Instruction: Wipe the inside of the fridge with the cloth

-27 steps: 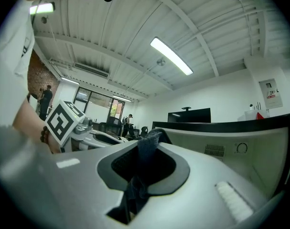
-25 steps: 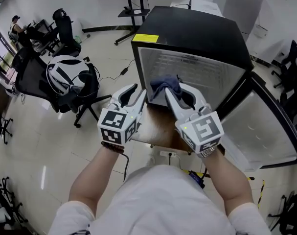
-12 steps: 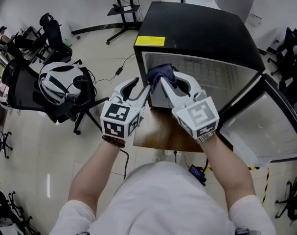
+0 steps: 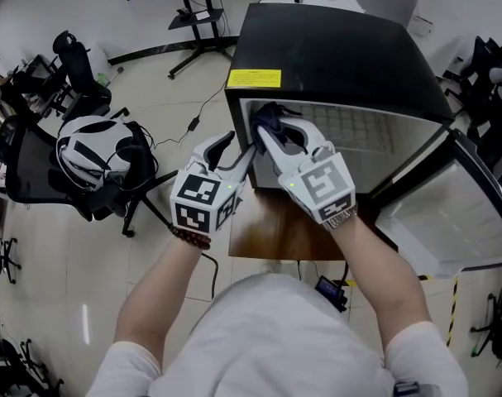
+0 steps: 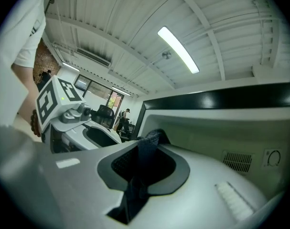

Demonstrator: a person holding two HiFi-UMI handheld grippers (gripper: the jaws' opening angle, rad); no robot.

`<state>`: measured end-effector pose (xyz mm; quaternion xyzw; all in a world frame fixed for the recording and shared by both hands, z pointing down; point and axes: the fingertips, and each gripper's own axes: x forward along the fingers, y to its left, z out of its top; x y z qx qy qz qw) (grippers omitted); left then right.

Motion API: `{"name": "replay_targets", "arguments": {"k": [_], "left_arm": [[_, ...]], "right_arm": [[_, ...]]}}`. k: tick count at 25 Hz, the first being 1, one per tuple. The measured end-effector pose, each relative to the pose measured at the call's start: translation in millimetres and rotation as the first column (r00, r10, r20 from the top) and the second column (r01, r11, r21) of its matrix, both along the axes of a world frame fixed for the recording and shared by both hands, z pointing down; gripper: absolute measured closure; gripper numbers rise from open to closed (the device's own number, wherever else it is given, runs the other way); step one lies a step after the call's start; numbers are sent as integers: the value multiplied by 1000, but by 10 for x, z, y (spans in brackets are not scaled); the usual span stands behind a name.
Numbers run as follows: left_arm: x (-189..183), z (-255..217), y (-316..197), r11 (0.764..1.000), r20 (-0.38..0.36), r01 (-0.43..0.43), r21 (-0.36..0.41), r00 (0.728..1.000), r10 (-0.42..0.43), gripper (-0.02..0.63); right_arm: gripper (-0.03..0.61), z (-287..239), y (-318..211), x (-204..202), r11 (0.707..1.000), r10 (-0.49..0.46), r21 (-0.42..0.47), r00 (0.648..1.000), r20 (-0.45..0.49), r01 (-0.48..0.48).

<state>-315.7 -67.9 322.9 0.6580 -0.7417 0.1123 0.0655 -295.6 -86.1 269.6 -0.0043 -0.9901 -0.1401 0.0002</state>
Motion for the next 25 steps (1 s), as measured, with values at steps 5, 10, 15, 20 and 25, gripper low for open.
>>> {"name": "replay_targets", "arguments": {"k": [5,10,15,20,25], "left_arm": [[-33,60,-43,999,9,-29,-19,1000,29,426],[-37,116,-84,998,18,-51,-35,999,51,419],[-42,123,-107,998,20,-61,-30,998,62,416],[-51,127,-121,998,14,-54,-26,998,55,416],[-58,124,-143,999,6,-45,-22,999,45,416]], "right_arm": [[538,10,-48,-147,999,2,-35,1000,12,-2],[538,42,-177,-226,996,28,-85,999,28,-25],[540,46,-248,-273,993,41,-109,998,38,-37],[540,29,-322,-312,991,56,-123,998,42,-51],[540,-4,-415,-371,989,73,-136,996,46,-67]]}}
